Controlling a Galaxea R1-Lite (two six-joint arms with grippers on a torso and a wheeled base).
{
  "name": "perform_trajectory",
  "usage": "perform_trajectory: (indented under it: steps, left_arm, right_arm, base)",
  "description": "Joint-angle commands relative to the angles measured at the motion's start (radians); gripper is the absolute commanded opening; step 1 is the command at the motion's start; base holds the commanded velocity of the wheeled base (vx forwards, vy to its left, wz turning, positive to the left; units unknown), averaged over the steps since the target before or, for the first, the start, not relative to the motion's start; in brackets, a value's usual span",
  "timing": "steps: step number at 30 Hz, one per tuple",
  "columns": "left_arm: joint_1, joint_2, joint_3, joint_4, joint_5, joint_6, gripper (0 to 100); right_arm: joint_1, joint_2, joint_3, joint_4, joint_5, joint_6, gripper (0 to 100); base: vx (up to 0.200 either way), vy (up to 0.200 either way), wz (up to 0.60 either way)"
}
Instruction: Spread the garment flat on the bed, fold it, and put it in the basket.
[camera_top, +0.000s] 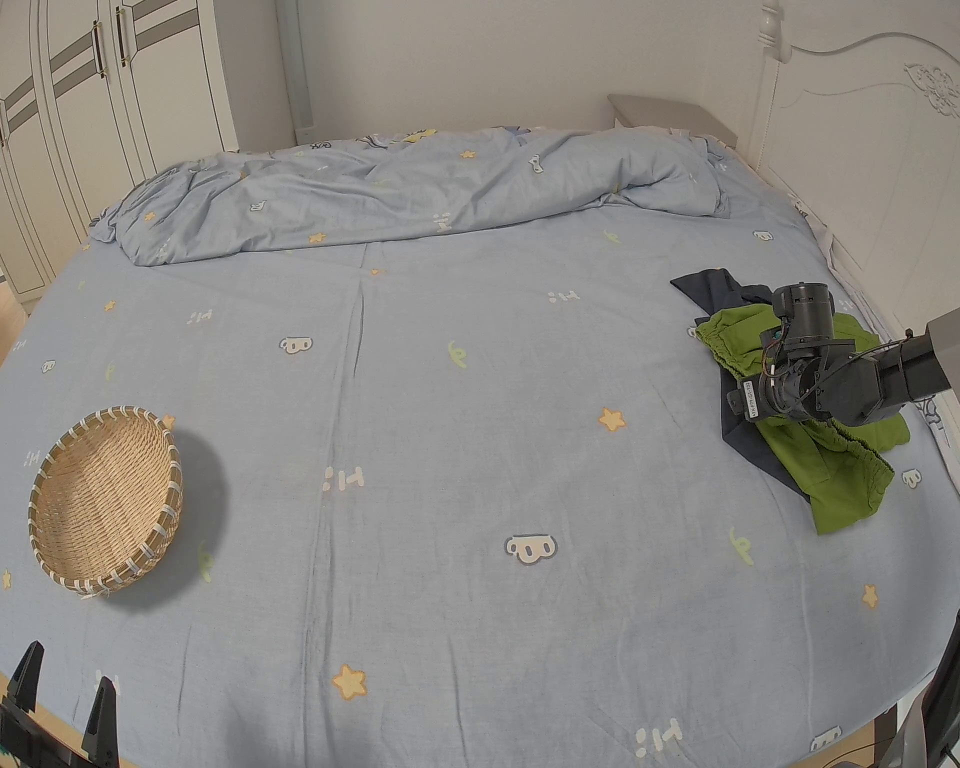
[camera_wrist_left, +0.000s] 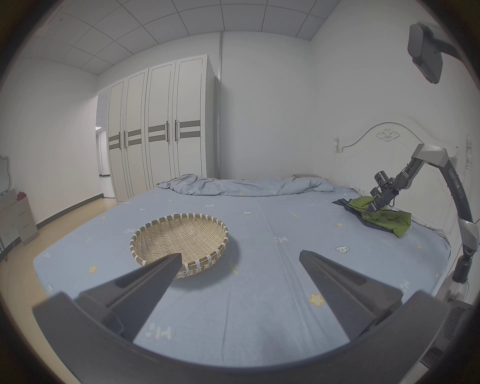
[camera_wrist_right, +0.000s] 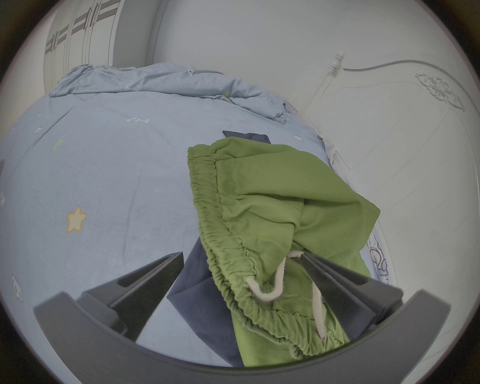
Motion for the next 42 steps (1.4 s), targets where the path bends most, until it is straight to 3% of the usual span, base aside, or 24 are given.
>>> perform_trajectory:
  steps: [1, 15, 21, 25, 31, 42]
  left_arm:
    - [0.0, -0.016, 0.017, -0.001, 0.0, 0.0, 100]
    - [0.0, -0.016, 0.017, -0.001, 0.0, 0.0, 100]
    - [0.0, -0.016, 0.017, 0.001, 0.0, 0.0, 100]
    - [0.0, -0.016, 0.017, -0.001, 0.0, 0.0, 100]
    - [0.0, -0.016, 0.017, 0.001, 0.0, 0.0, 100]
    - [0.0, -0.016, 0.017, -0.001, 0.0, 0.0, 100]
  right_arm:
    - [0.001, 0.005, 0.001, 0.0, -0.001, 0.0, 0]
    - [0.006, 0.002, -0.005, -0.001, -0.027, 0.003, 0]
    - [0.022, -0.026, -0.039, 0.008, -0.041, 0.065, 0]
    - [0.05, -0.102, -0.048, 0.094, -0.041, 0.109, 0]
    - [0.145, -0.259, -0.107, 0.384, -0.038, 0.246, 0]
    - [0.368, -0.429, -0.076, 0.516, -0.02, 0.351, 0]
  base:
    - [0.0, 0.0, 0.0]
    - [0.0, 0.0, 0.0]
    - [0.0, 0.0, 0.0]
    - [0.0, 0.0, 0.0]
    - [0.0, 0.0, 0.0]
    - [0.0, 0.0, 0.0]
